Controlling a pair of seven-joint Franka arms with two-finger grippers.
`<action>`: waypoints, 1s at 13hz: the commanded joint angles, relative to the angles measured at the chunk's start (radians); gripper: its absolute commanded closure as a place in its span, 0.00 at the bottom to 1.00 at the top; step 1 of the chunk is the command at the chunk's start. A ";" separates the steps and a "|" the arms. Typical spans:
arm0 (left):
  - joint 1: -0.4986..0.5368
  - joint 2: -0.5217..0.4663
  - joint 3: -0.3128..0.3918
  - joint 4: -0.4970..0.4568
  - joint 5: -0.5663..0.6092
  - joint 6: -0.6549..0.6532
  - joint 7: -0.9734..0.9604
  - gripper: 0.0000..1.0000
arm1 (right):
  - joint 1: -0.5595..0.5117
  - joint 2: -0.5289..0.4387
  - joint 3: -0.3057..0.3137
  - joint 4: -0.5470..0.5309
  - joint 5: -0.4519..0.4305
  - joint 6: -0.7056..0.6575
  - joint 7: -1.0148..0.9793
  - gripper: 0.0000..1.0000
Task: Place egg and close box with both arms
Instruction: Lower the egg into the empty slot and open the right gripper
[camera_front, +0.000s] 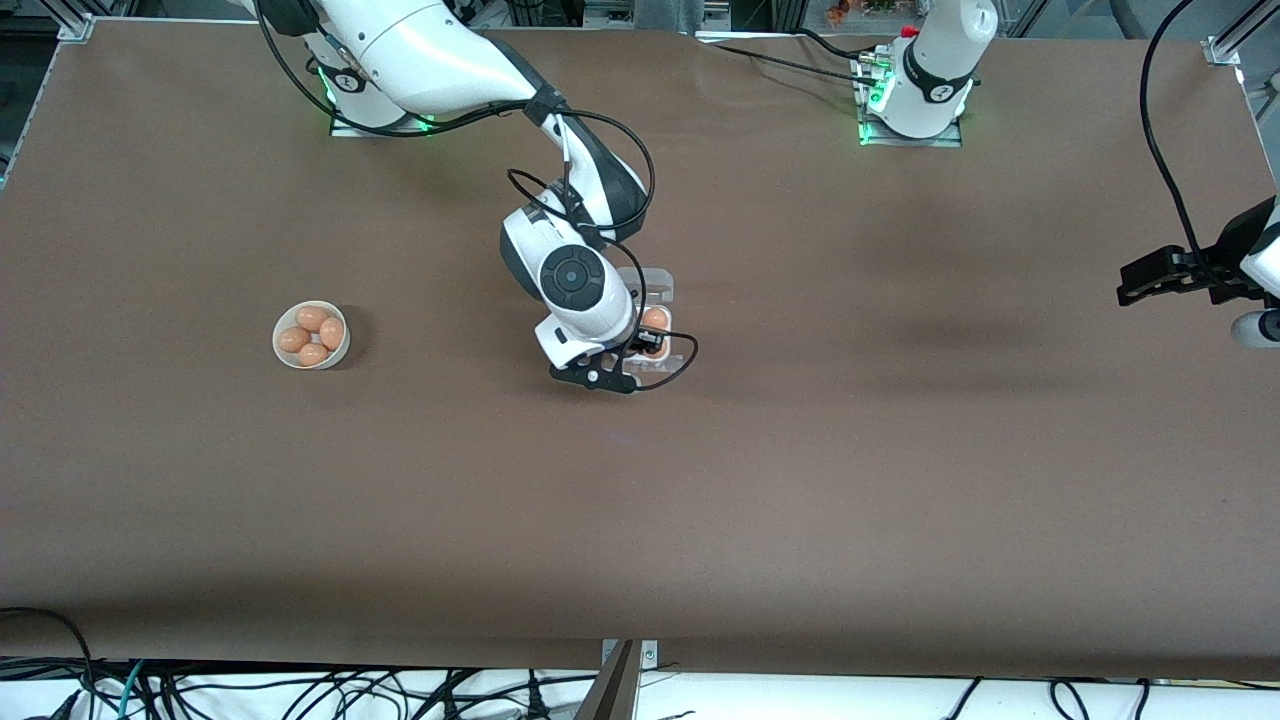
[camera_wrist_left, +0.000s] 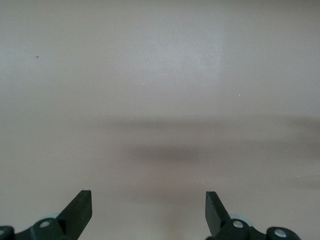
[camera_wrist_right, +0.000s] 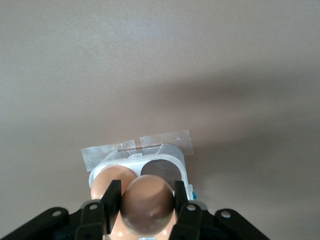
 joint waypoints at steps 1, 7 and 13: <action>-0.001 -0.002 -0.005 0.020 0.030 -0.020 0.013 0.00 | 0.008 0.026 0.009 0.036 0.013 -0.006 0.009 0.70; -0.001 -0.002 -0.007 0.020 0.030 -0.020 0.012 0.00 | 0.009 0.029 0.009 0.033 0.036 -0.012 0.010 0.66; -0.002 -0.002 -0.007 0.020 0.030 -0.020 0.010 0.00 | 0.009 0.028 0.008 0.030 0.029 -0.040 0.012 0.58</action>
